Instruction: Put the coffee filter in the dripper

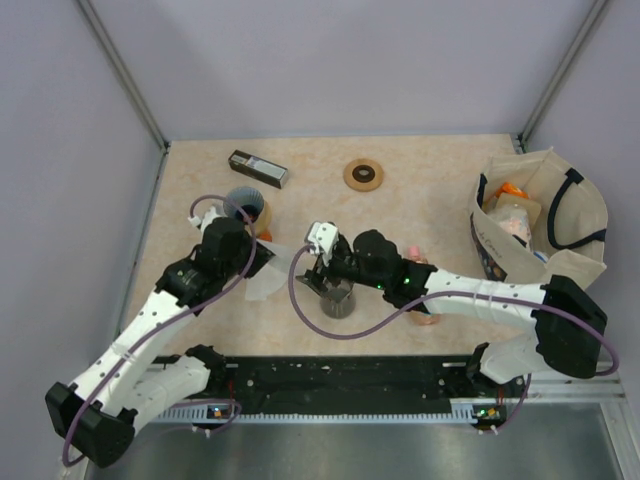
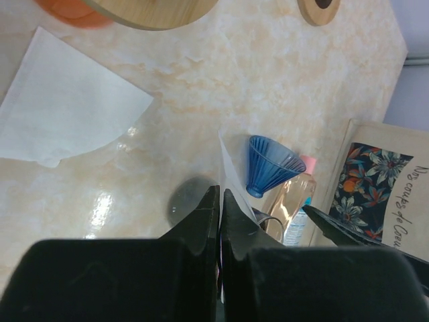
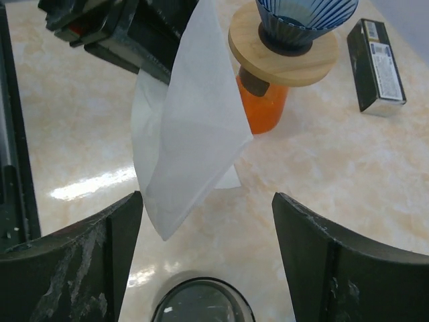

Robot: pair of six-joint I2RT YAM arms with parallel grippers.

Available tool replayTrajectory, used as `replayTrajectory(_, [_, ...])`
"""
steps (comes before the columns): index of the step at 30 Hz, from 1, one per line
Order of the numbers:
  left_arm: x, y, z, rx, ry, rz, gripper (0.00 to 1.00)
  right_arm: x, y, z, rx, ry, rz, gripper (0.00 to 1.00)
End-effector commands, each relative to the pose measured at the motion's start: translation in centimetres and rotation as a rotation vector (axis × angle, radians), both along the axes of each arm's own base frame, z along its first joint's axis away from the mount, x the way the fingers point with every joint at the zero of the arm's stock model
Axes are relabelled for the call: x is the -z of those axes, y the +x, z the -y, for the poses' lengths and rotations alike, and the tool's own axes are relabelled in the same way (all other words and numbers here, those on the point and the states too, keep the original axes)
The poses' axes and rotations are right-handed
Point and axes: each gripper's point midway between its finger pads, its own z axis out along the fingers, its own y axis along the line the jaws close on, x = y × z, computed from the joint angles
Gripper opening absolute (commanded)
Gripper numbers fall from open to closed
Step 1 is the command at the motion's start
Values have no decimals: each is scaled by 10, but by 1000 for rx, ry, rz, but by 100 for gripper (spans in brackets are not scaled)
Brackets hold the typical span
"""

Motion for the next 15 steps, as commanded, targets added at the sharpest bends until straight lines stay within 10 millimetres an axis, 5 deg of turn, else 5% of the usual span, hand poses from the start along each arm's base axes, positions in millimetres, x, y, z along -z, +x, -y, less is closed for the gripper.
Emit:
replayTrajectory(1, [-3, -5, -5, 12, 61, -36, 3, -53, -11, -20, 1, 167, -158, 79])
replayTrajectory(15, [3, 0, 6, 42, 59, -85, 1, -33, 8, -36, 93, 139, -245, 77])
